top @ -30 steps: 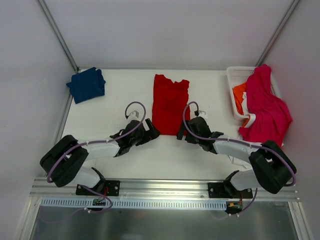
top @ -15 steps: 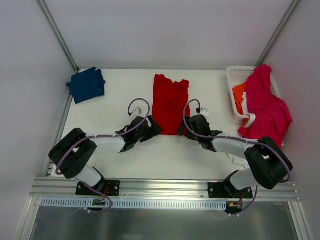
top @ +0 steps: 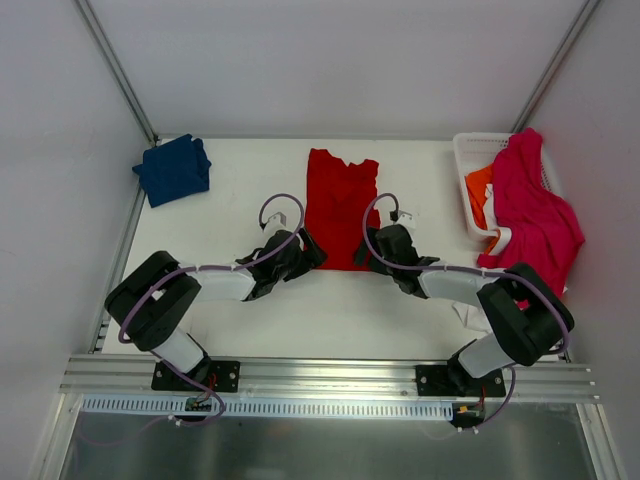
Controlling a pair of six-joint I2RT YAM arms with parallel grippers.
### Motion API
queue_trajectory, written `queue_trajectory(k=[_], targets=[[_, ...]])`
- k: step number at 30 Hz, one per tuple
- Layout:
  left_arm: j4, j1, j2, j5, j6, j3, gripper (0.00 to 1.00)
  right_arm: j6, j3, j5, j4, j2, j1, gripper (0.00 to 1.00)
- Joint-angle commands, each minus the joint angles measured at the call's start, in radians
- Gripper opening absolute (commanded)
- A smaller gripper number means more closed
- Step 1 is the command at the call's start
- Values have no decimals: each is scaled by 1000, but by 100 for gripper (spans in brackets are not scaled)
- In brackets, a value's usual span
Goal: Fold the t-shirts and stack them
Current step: Fold the tshirt
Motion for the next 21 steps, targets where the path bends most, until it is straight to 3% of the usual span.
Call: queue_trajectory(k=[1, 5, 15, 18, 21], targets=[[-54, -9, 27, -25, -3, 14, 79, 37, -5, -57, -56, 48, -4, 77], [-58, -9, 28, -35, 1, 17, 77, 37, -8, -46, -59, 41, -4, 65], [-89, -9, 48, -64, -7, 43, 69, 43, -11, -40, -70, 48, -6, 52], [-97, -9, 57, -74, -15, 51, 61, 43, -7, -48, -70, 59, -4, 46], [-113, -8, 68, -84, -21, 65, 50, 43, 0, -53, -71, 68, -6, 31]])
